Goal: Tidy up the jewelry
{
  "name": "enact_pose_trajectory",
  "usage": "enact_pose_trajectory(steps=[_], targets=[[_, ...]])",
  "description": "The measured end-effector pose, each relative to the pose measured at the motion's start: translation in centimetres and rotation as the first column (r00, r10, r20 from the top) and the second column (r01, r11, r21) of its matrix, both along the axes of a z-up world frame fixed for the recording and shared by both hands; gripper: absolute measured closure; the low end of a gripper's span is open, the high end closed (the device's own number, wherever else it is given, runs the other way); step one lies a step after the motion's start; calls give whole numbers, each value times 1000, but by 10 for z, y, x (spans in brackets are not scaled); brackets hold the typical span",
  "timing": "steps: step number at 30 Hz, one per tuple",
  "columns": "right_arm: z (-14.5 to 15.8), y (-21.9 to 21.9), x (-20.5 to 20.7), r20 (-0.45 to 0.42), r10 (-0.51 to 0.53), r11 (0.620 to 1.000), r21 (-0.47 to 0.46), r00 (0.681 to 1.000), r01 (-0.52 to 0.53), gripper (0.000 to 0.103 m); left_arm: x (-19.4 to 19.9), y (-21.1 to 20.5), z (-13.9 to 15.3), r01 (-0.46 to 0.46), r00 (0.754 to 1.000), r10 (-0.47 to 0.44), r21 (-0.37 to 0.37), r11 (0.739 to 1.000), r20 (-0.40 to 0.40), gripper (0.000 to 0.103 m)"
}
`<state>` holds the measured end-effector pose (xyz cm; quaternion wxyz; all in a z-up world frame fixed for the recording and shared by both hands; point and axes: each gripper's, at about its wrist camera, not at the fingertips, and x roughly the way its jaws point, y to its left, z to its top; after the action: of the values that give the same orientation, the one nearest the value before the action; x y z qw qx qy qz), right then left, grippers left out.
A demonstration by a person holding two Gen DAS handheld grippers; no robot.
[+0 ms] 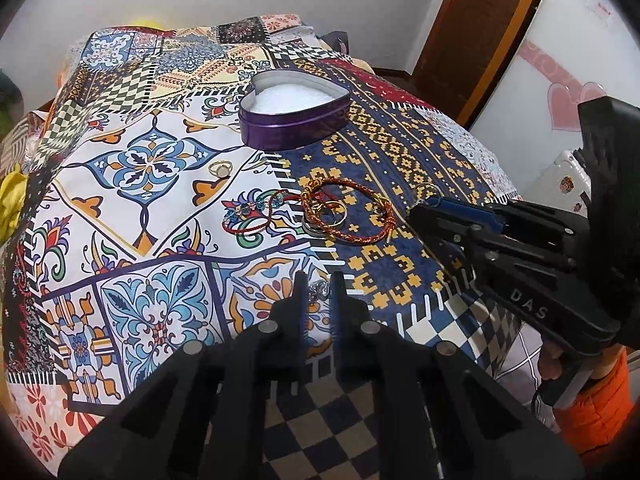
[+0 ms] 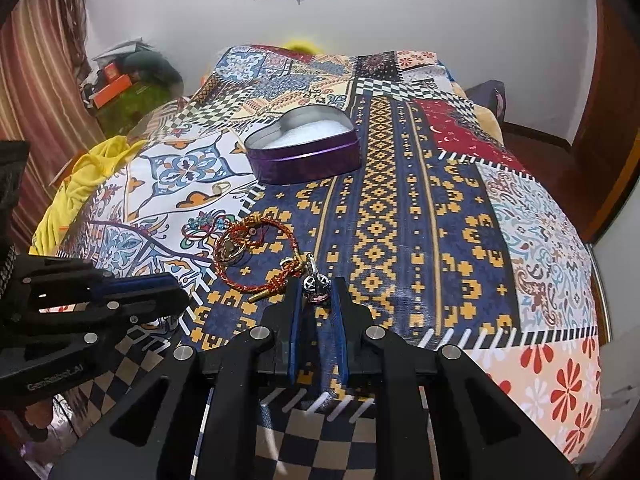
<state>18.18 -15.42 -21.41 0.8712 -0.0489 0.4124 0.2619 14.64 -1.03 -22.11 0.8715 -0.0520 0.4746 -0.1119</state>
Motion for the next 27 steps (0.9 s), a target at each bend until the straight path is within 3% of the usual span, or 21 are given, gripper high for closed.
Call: enact_pose_trajectory(steps=[10,27], targets=[[25,-2,-1,63,-29,999,32,998,27,90,7,4,39,-15,992,13,19,1000,126,94],[64,7,20,183,-35,997,73,983,22,90,36,13,95,-45,953,40,10,999,301,94]])
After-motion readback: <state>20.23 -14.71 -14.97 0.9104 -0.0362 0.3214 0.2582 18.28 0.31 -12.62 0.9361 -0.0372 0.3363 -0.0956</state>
